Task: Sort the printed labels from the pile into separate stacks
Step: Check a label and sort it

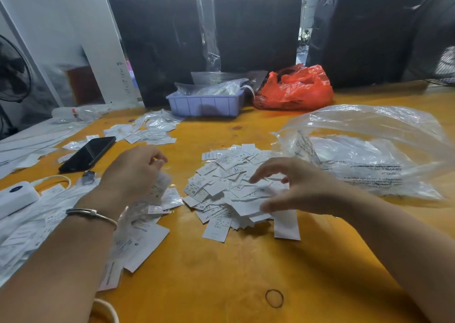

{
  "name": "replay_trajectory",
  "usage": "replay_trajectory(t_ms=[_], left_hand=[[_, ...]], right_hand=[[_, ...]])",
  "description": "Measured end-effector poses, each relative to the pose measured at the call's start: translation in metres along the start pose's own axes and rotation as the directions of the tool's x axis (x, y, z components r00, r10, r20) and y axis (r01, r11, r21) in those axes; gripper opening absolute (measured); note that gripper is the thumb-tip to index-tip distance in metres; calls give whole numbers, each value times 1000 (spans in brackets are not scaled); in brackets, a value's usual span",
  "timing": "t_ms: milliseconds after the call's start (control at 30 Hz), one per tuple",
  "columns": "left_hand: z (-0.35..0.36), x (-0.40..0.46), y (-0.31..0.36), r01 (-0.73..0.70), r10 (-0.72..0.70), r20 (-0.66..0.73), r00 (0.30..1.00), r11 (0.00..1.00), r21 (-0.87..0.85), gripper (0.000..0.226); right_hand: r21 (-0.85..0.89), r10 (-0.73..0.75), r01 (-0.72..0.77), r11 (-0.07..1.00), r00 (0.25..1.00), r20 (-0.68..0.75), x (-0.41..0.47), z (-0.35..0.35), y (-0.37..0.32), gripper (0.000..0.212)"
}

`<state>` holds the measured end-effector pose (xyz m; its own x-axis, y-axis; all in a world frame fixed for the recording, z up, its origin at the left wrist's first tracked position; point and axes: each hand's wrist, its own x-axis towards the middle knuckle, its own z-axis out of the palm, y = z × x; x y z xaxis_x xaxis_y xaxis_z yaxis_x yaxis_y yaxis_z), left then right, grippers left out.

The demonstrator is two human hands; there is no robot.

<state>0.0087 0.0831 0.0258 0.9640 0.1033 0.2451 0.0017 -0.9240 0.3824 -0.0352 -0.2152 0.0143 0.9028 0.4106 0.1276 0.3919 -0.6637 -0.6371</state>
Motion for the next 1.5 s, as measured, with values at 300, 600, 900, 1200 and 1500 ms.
replay_trajectory(t_ms=[300,600,900,1200,1500], left_hand=[[9,1,-15,72,-66,-36,997,977,201,15],[7,-1,-19,121,-93,-114,989,954,274,21],[1,-35,52,-303,415,90,905,780,-547,33],[16,-51,69,-210,500,172,849,618,-757,18],[17,-44,59,-222,456,177,872,690,-689,12]], right_hand=[[-45,-177,175,983,983,-38,2,20,-2,20],[-10,-194,195,981,965,-176,6,19,2,2],[567,-50,212,796,957,-287,1,6,-8,17],[172,-119,190,966,926,-357,1,6,-8,10],[-411,324,-597,689,761,-562,7,-33,53,42]])
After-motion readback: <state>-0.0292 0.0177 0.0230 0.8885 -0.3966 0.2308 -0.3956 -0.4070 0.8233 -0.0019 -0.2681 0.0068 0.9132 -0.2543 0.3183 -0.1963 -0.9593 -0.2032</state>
